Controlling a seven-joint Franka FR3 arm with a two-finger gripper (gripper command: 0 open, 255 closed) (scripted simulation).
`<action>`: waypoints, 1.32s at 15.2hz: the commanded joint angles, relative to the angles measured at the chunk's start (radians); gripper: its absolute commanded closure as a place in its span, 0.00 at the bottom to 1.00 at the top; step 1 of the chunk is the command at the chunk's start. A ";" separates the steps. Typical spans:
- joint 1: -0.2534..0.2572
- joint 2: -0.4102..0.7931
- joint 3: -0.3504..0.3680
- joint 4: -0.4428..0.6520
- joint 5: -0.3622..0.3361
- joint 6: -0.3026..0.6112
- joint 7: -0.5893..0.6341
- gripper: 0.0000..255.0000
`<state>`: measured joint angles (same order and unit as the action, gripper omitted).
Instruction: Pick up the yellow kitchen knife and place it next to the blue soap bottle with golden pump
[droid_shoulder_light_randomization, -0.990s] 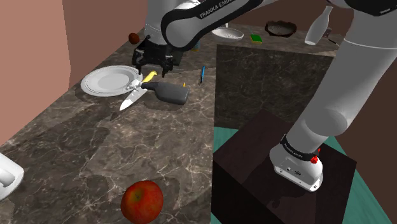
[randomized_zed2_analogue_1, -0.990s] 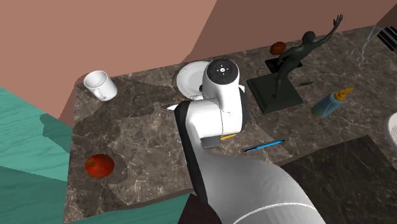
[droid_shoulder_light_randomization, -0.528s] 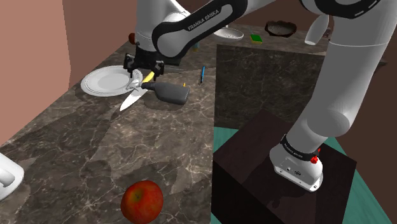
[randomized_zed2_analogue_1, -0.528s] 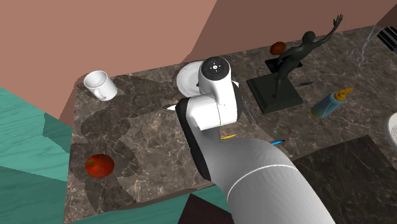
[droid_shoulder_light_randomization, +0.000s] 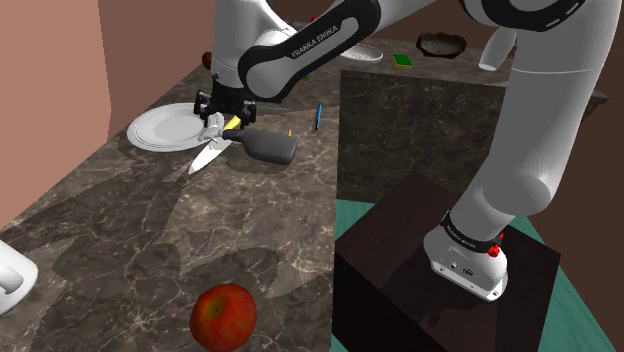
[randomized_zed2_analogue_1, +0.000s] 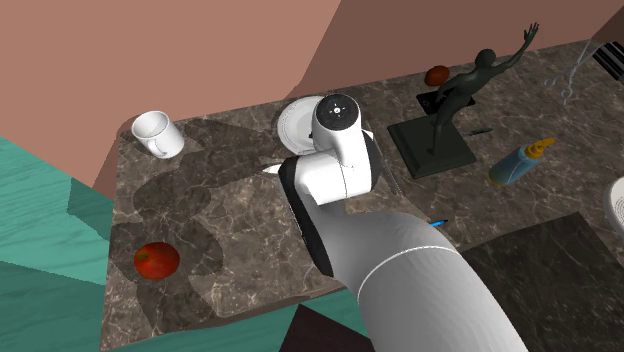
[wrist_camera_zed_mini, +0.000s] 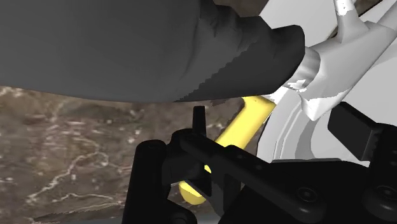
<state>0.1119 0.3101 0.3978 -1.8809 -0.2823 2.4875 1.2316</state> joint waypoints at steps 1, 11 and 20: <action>0.000 0.000 0.000 0.000 0.000 0.000 0.000 0.00; -0.001 -0.001 0.000 -0.001 0.001 0.000 -0.001 1.00; -0.011 -0.046 0.018 0.049 0.042 -0.090 -0.034 1.00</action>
<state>0.1017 0.2665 0.4142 -1.8420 -0.2440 2.4100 1.2023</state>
